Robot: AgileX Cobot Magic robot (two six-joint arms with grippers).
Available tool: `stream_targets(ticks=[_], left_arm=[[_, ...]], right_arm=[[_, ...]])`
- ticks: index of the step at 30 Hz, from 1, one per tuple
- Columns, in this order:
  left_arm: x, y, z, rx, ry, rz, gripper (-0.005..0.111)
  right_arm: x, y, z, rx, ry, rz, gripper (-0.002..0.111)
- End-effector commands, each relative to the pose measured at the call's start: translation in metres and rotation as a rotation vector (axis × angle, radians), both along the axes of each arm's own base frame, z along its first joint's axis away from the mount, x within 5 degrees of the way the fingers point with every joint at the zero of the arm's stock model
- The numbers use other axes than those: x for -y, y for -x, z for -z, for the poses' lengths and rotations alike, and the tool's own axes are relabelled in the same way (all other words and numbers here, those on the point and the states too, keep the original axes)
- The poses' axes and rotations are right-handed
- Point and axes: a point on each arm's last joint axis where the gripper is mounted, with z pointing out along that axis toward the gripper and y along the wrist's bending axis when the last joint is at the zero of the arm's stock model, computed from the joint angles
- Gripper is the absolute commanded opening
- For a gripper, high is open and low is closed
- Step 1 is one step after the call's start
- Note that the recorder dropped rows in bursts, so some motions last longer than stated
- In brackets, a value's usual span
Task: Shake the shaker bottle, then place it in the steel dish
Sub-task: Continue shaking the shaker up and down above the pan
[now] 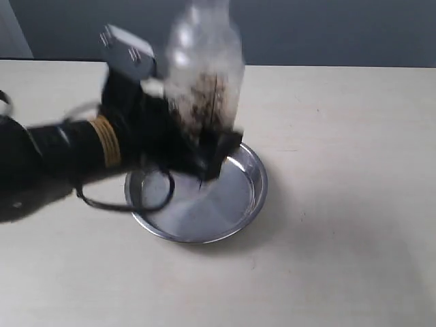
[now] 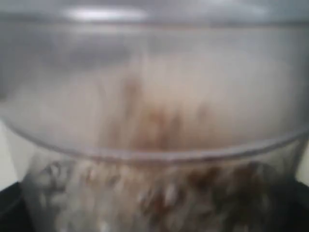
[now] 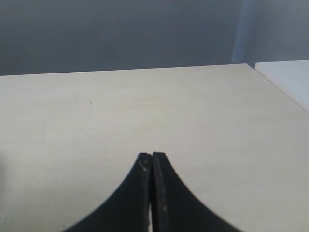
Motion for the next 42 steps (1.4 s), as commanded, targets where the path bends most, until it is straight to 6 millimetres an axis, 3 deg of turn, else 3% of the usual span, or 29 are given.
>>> stream_targets(ticks=[1,2,3,7,8,9,13,14,15,18,19,21,23,24,25,26,27,29,31,33,37,39,41,42], left_arm=[[0.000,0.011,-0.042,0.110,0.153,0.037,0.000],[-0.001,0.013,-0.052,0.141,0.167,0.041,0.000],[-0.002,0.014,-0.049,0.134,0.145,0.046,0.000],[-0.001,0.013,0.049,-0.158,-0.028,0.026,0.000],[-0.001,0.011,0.058,-0.179,-0.030,0.024,0.000],[-0.001,0.010,0.054,-0.162,0.004,0.022,0.000],[0.001,0.010,-0.026,0.150,0.148,0.071,0.000],[0.001,0.010,-0.028,0.158,0.121,0.069,0.000],[0.001,0.010,-0.017,0.113,0.076,0.063,0.000],[0.003,0.006,0.035,-0.071,-0.061,0.050,0.000],[0.005,0.004,0.033,-0.054,-0.043,0.056,0.000],[0.005,0.002,-0.006,0.098,0.052,0.066,0.000],[0.000,0.003,-0.067,0.310,0.119,0.063,0.000],[-0.003,0.002,-0.086,0.357,0.122,0.047,0.000],[-0.005,0.002,-0.092,0.344,0.111,0.028,0.000],[-0.006,0.000,-0.084,0.280,0.086,0.003,0.000],[-0.003,-0.004,-0.063,0.185,0.052,-0.009,0.000],[0.003,-0.006,0.004,-0.035,-0.024,-0.012,0.000],[0.004,-0.006,0.044,-0.147,-0.048,-0.013,0.000],[0.005,-0.006,0.037,-0.127,-0.008,-0.013,0.000],[0.003,0.004,-0.061,0.199,0.154,0.048,0.000],[-0.001,0.013,-0.082,0.262,0.179,0.059,0.000],[0.000,0.011,-0.052,0.169,0.103,0.055,0.000],[0.001,0.010,-0.022,0.071,0.045,0.047,0.000]], right_arm=[[0.000,0.000,-0.001,0.016,0.003,0.004,-0.001],[0.000,0.000,-0.001,0.016,0.003,0.004,-0.001],[0.000,0.000,-0.001,0.016,0.003,0.004,-0.001],[0.000,0.000,-0.001,0.016,0.003,0.004,-0.001],[0.000,0.000,-0.001,0.016,0.003,0.004,-0.001],[0.000,0.000,-0.001,0.016,0.003,0.004,-0.001],[0.000,0.000,-0.001,0.016,0.003,0.004,-0.001],[0.000,0.000,-0.001,0.016,0.003,0.004,-0.001],[0.000,0.000,-0.001,0.016,0.003,0.004,-0.001],[0.000,0.000,-0.001,0.016,0.003,0.004,-0.001],[0.000,0.000,-0.001,0.016,0.003,0.004,-0.001],[0.000,0.000,-0.001,0.016,0.003,0.004,-0.001],[0.000,0.000,-0.001,0.016,0.003,0.004,-0.001],[0.000,0.000,-0.001,0.016,0.003,0.004,-0.001],[0.000,0.000,-0.001,0.016,0.003,0.004,-0.001],[0.000,0.000,-0.001,0.016,0.003,0.004,-0.001],[0.000,0.000,-0.001,0.016,0.003,0.004,-0.001],[0.000,0.000,-0.001,0.016,0.003,0.004,-0.001],[0.000,0.000,-0.001,0.016,0.003,0.004,-0.001],[0.000,0.000,-0.001,0.016,0.003,0.004,-0.001],[0.000,0.000,-0.001,0.016,0.003,0.004,-0.001],[0.000,0.000,-0.001,0.016,0.003,0.004,-0.001],[0.000,0.000,-0.001,0.016,0.003,0.004,-0.001],[0.000,0.000,-0.001,0.016,0.003,0.004,-0.001]])
